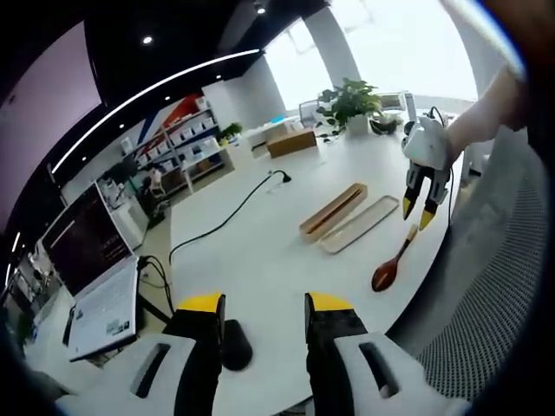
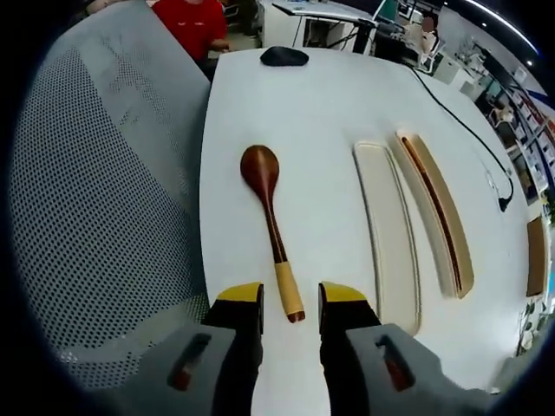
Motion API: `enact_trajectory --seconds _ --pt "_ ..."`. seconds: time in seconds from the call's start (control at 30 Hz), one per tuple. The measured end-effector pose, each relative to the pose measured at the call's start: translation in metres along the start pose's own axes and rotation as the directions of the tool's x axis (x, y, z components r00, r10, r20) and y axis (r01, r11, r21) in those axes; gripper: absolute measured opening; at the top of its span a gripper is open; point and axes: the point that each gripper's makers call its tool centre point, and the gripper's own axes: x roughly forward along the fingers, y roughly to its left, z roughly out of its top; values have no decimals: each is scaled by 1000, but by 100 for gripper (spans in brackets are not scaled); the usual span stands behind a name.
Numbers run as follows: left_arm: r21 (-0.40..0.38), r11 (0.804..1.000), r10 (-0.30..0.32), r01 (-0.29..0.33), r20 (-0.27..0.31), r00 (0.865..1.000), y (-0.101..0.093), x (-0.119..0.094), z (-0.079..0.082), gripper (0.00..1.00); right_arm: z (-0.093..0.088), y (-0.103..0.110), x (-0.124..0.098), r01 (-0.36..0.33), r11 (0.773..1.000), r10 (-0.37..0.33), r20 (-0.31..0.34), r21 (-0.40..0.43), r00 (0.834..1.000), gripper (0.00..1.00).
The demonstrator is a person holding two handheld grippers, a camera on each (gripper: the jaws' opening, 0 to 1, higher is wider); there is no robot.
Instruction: Arrange the utensils inside the cutlery case until each visible utensil rests in its matching compartment.
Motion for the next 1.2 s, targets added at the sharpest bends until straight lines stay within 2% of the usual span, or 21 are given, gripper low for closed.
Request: enact_trajectory --seconds 0.23,0.3,0.5,0.8,1.2 --pt "-2 1000 -2 2 1 1000 1 0 -1 37 7 4 11 -35 998 34 -15 -43 999 22" --pt "-4 1000 -3 3 2 1000 1 0 -1 37 7 5 15 -54 996 52 -39 -71 998 22" --pt "-6 1000 -4 4 3 1000 0 0 0 37 13 9 23 -85 990 79 -60 -111 995 21" --pt "-8 1000 -5 5 4 1000 -1 0 0 37 18 10 31 -118 979 103 -95 -168 990 21" --pt "-13 1000 -2 2 6 1000 1 0 0 37 32 14 39 -146 967 126 -103 -210 987 20"
